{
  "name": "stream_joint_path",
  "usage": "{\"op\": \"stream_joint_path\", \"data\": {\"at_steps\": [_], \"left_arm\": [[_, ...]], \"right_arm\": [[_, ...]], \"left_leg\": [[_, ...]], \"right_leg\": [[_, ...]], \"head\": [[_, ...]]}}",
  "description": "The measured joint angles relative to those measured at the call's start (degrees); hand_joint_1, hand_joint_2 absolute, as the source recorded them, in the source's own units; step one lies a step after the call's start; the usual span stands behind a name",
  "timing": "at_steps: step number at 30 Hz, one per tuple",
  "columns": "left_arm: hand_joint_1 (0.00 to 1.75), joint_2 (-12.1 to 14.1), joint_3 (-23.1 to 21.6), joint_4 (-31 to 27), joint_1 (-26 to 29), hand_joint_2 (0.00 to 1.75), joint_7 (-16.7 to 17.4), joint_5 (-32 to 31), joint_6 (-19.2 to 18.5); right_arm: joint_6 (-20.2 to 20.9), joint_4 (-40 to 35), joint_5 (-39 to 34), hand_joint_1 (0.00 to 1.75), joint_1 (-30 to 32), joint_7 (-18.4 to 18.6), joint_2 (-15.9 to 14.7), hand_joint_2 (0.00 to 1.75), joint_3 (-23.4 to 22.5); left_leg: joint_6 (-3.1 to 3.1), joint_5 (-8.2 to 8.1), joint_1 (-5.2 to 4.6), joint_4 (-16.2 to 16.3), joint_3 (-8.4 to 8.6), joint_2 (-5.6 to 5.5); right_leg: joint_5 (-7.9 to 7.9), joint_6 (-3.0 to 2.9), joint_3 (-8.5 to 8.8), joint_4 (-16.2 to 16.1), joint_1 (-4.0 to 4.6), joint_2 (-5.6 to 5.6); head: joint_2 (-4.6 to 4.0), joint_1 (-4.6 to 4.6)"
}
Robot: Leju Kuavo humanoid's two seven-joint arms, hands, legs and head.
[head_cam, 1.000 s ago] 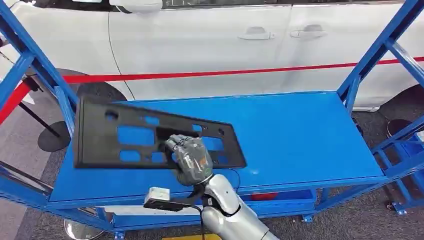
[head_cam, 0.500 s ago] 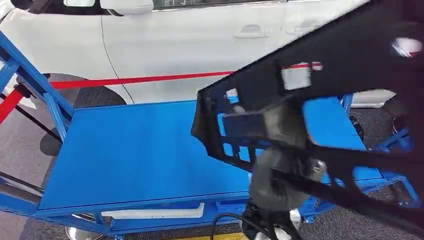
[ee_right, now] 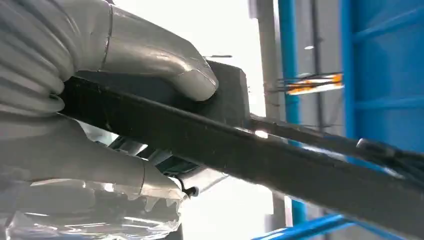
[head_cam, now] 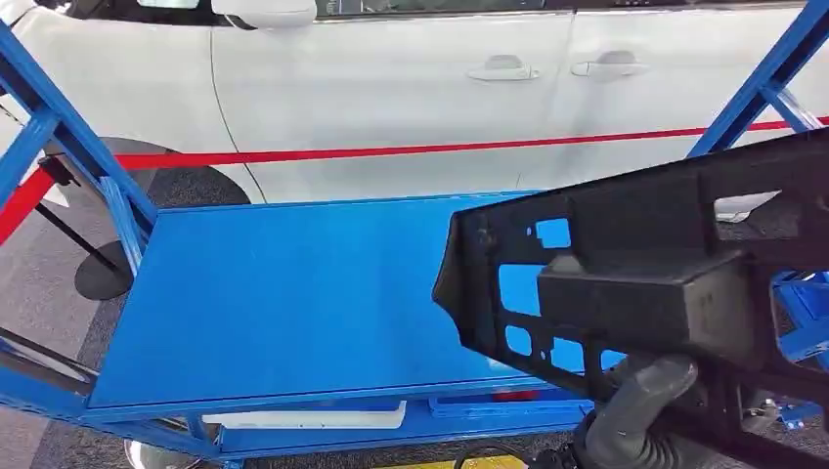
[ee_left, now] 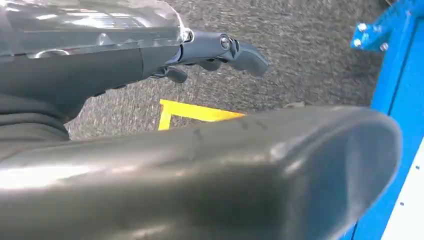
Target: Take the parts from the cabinet and place them on the table.
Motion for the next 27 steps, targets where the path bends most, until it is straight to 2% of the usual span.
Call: {"op": "stream_joint_path", "data": {"at_steps": [1,2,3,5,6,7,8,9,11,12,13,14,15,16,17,18,19,21,22,23,24,25,26,27], "left_arm": [[0.0,-0.05,0.31,0.0,0.03,0.0,-0.05,0.33,0.09],[0.0,-0.05,0.66,0.0,0.08,0.0,-0.02,0.59,0.11],[0.0,-0.07,0.86,0.0,0.09,0.0,-0.02,0.88,0.2],[0.0,-0.16,1.23,0.0,0.21,0.0,-0.04,1.34,0.55],[0.0,-0.16,1.55,0.0,0.3,0.0,-0.02,1.66,0.81],[0.0,-0.16,1.88,0.0,0.46,0.0,-0.02,1.73,0.98],[0.0,-0.16,2.1,0.0,0.53,0.0,-0.02,1.82,1.07],[0.0,-0.16,2.23,0.0,0.51,0.0,0.0,1.93,1.11],[0.0,-0.18,2.54,0.0,0.55,0.0,0.13,2.06,1.14],[0.0,-0.18,2.63,0.0,0.58,0.0,0.15,2.06,1.14],[0.0,-0.16,2.76,0.0,0.56,0.0,0.15,2.06,1.14],[0.0,-0.16,2.91,0.0,0.59,0.0,0.17,2.06,1.11],[0.0,-0.16,3.08,0.0,0.59,0.0,0.22,2.06,1.09],[0.0,-0.16,3.3,0.0,0.51,0.0,0.22,2.06,1.0],[0.0,0.02,3.43,0.0,0.3,0.0,0.22,2.06,1.0],[0.0,0.06,3.48,0.0,0.11,0.0,0.2,2.03,0.94],[0.0,0.06,3.48,0.0,0.33,0.0,0.22,2.04,0.92],[0.0,0.06,3.52,0.0,0.37,0.0,0.24,2.04,0.85],[0.0,-0.02,3.52,0.0,0.44,0.0,0.28,2.04,0.85],[0.0,-0.02,3.54,0.0,0.25,0.0,0.3,2.04,0.85],[0.0,0.04,3.57,0.0,0.28,0.0,0.35,2.01,0.85],[0.0,0.04,3.59,0.0,0.33,0.0,0.39,2.04,0.85],[0.0,0.0,3.59,0.0,0.42,0.0,0.44,2.04,0.83],[0.0,0.0,3.59,0.0,0.44,0.0,0.48,2.01,0.74]], "right_arm": [[0.67,0.0,-0.93,1.75,0.98,-0.26,-0.45,1.75,-0.09],[1.9,0.13,-2.0,1.75,1.83,-0.39,-0.9,1.75,-0.39],[3.38,0.22,-2.66,1.75,3.05,-0.46,-1.06,1.75,-0.81],[7.03,0.57,-3.12,1.75,5.54,-0.46,-1.21,1.75,-2.3],[9.55,0.81,-3.14,1.75,6.91,-0.46,-1.16,1.75,-3.45],[11.32,1.05,-3.09,1.75,7.87,-0.46,-1.12,1.75,-4.35],[12.43,1.33,-3.07,1.75,8.7,-0.46,-1.12,1.75,-5.03],[12.9,1.66,-3.05,1.75,9.69,-0.48,-0.97,1.75,-5.73],[12.97,2.38,-2.92,1.75,11.24,-0.48,-0.97,1.75,-6.45],[12.99,2.84,-2.94,1.75,11.82,-0.48,-0.97,1.75,-6.73],[13.06,3.37,-2.98,1.75,12.4,-0.46,-0.97,1.75,-7.06],[13.08,3.78,-3.01,1.75,12.9,-0.46,-0.97,1.75,-7.26],[13.21,4.17,-3.01,1.75,13.36,-0.46,-0.97,1.75,-7.43],[13.36,4.5,-3.01,1.75,13.77,-0.46,-0.95,1.75,-7.61],[13.52,4.76,-3.01,1.75,13.96,-0.46,-0.95,1.75,-7.72],[13.9,5.0,-3.0,1.75,14.35,-0.46,-0.86,1.75,-7.98],[14.61,5.25,-3.27,1.75,14.45,-0.55,-0.84,1.75,-8.2],[16.47,5.71,-5.15,1.75,14.84,-0.5,-0.79,1.75,-8.59],[17.03,5.75,-5.67,1.75,15.24,-0.5,-0.79,1.75,-8.83],[17.47,5.9,-5.82,1.75,15.64,-0.5,-0.77,1.75,-9.03],[17.9,5.97,-5.96,1.75,15.85,-0.5,-0.77,1.75,-9.4],[18.26,6.14,-6.02,1.75,16.01,-0.5,-0.75,1.75,-9.82],[18.54,6.34,-6.13,1.75,16.21,-0.5,-0.75,1.75,-10.12],[18.7,6.49,-6.24,1.75,16.48,-0.5,-0.75,1.75,-10.38]], "left_leg": [[-0.25,-0.15,0.02,0.31,-0.07,-0.06],[-0.66,-0.27,-0.21,0.54,-0.26,-0.09],[-1.05,-0.31,-0.39,0.83,-0.41,-0.2],[-1.79,0.14,-0.36,0.45,-0.52,-0.19],[-2.22,0.35,-0.25,0.36,-0.55,-0.23],[-2.45,-0.07,-0.05,0.65,-0.7,-0.19],[-2.58,-2.1,-0.03,2.14,-1.34,-0.13],[-2.73,-5.51,0.02,5.99,-2.74,-0.1],[-2.96,-10.77,0.02,14.83,-5.69,-0.1],[-2.92,-11.84,0.02,17.33,-6.15,-0.1],[-2.82,-11.59,0.0,17.27,-5.3,-0.1],[-2.49,-10.26,-0.06,14.34,-2.94,-0.1],[-2.04,-8.44,-0.22,9.55,0.31,-0.1],[-1.27,-6.55,-0.57,2.87,4.78,-0.1],[-0.65,-6.61,-0.96,-1.14,7.4,-0.09],[-0.86,-6.27,-1.34,-1.59,7.04,0.05],[-0.74,-5.8,-1.53,-1.42,6.79,0.04],[-0.26,-4.98,-1.85,-1.45,6.59,0.25],[0.12,-3.69,-1.18,-2.31,6.31,0.71],[0.38,-2.94,-1.05,-2.51,5.74,1.57],[1.04,-2.32,-1.02,-2.54,4.9,1.89],[1.1,-1.73,-1.03,-2.54,4.07,2.33],[1.1,-1.1,-1.05,-2.5,3.22,2.85],[1.0,-0.48,-1.03,-2.38,2.29,3.33]], "right_leg": [[2.26,0.01,2.87,-5.45,-0.17,-0.04],[1.37,-0.15,3.46,-7.02,-0.04,0.02],[2.2,-0.58,3.22,-7.33,0.19,0.25],[2.4,-1.14,2.85,-6.96,0.33,0.3],[2.7,-1.65,2.75,-7.15,0.43,0.28],[3.2,-2.38,2.57,-7.56,0.06,0.01],[3.48,-2.76,2.25,-7.59,0.15,-0.12],[3.83,-3.15,1.7,-7.58,0.22,-0.16],[4.65,-3.44,0.5,-7.52,0.55,-0.33],[5.07,-3.48,-0.12,-7.47,0.74,-0.34],[5.53,-3.5,-0.75,-7.42,0.93,-0.34],[6.0,-3.5,-1.3,-7.38,1.11,-0.31],[6.41,-3.46,-1.75,-7.37,1.25,-0.27],[6.97,-3.35,-2.23,-7.36,1.36,-0.2],[7.38,-3.2,-2.31,-7.26,1.24,-0.31],[7.83,-2.57,-2.48,-7.34,1.57,-0.03],[8.3,-2.17,-2.58,-7.42,1.19,-0.07],[9.48,-1.57,-2.4,-8.04,0.95,0.12],[9.81,-1.19,-2.6,-8.21,1.23,0.37],[7.78,-0.99,-3.15,-7.4,0.9,0.38],[3.9,-0.78,-4.09,-4.82,0.88,0.3],[0.05,-0.38,-5.09,-0.81,0.65,0.3],[-2.92,0.05,-6.06,3.76,0.46,0.29],[-4.15,0.46,-6.58,7.61,0.28,0.28]], "head": [[0.0,0.02],[0.0,-0.02],[0.0,-0.02],[0.0,-0.09],[0.0,-0.07],[0.0,-0.07],[0.0,-0.13],[0.0,-0.17],[0.0,-0.17],[0.0,-0.15],[0.0,-0.15],[0.0,-0.17],[0.0,-0.15],[0.0,-0.15],[0.0,-0.17],[0.0,-0.04],[0.0,-0.13],[0.0,-0.13],[0.0,-0.04],[0.0,-0.09],[0.0,0.09],[0.0,0.15],[0.0,0.11],[0.0,0.13]]}}
